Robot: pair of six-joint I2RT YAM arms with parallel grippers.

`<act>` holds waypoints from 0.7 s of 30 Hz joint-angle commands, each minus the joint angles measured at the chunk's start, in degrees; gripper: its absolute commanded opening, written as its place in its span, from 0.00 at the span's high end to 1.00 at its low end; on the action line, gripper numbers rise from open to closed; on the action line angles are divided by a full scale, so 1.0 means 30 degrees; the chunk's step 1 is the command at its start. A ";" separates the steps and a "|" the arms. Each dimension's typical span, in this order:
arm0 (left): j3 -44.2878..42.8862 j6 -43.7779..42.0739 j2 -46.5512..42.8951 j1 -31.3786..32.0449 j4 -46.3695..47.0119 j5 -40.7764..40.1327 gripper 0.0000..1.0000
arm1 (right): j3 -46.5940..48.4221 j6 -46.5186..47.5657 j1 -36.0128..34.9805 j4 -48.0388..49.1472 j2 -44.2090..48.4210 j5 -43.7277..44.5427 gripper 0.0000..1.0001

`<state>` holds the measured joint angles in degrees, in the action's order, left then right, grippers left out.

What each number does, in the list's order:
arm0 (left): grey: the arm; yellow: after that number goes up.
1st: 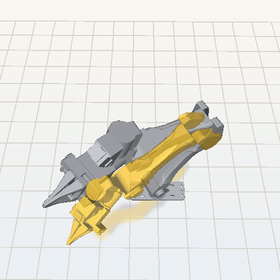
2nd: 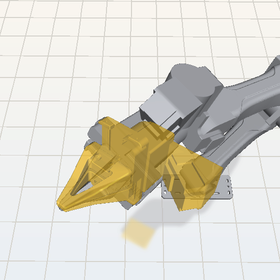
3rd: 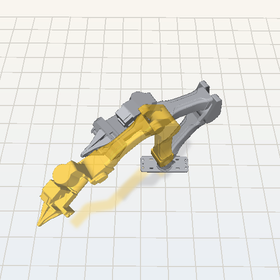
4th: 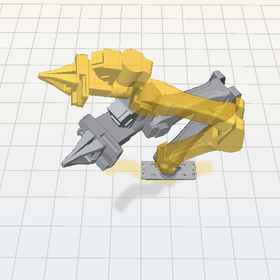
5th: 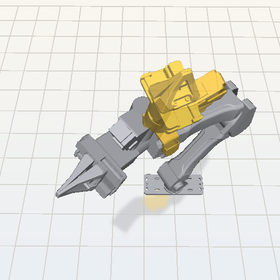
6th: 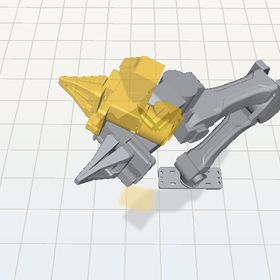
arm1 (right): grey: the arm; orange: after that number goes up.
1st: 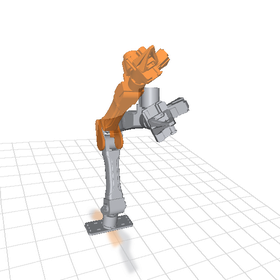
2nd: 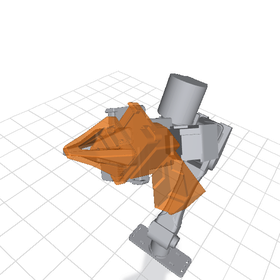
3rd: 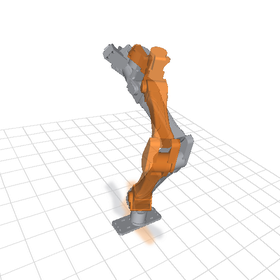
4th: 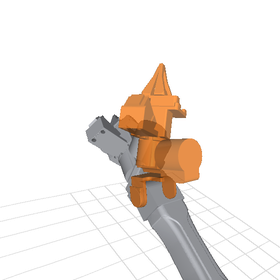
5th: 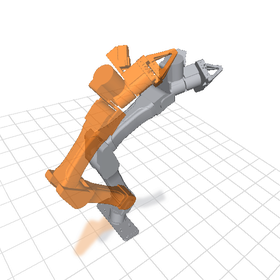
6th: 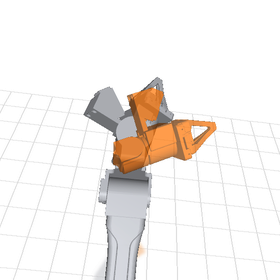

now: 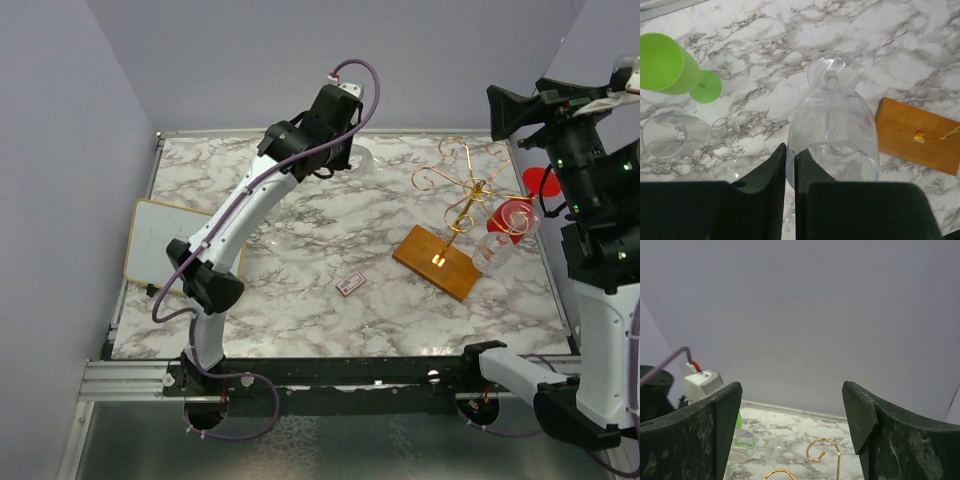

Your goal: Take the wine glass off the wine glass rack

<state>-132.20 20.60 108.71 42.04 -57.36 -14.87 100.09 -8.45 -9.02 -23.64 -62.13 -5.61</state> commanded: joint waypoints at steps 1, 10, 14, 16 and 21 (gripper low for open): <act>-0.2534 -0.2315 0.1723 -0.1001 -0.3071 0.0956 1.00 | -0.0990 0.1158 -0.0071 0.0411 0.1385 0.1375 0.18; -0.0220 -0.2985 0.1599 -0.1238 -0.3945 0.0544 1.00 | -0.2223 0.1103 -0.0071 0.0544 0.1896 0.0666 0.18; 0.0632 -0.3179 0.1791 -0.1319 -0.4082 0.0694 1.00 | -0.2311 0.0868 -0.0080 0.0523 0.1667 0.0168 0.18; 0.0709 -0.3360 0.2115 -0.1425 -0.4136 0.0524 1.00 | -0.2379 0.0861 -0.0060 0.0542 0.1618 0.0070 0.18; 0.0519 -0.3588 0.3141 -0.1916 -0.4200 0.0145 1.00 | -0.2538 0.0848 -0.0073 0.0542 0.1679 -0.0056 0.18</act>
<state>-129.58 11.31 116.49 37.56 -69.82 -13.37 92.68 -5.72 -9.02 -22.87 -58.13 -4.23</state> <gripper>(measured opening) 0.111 0.820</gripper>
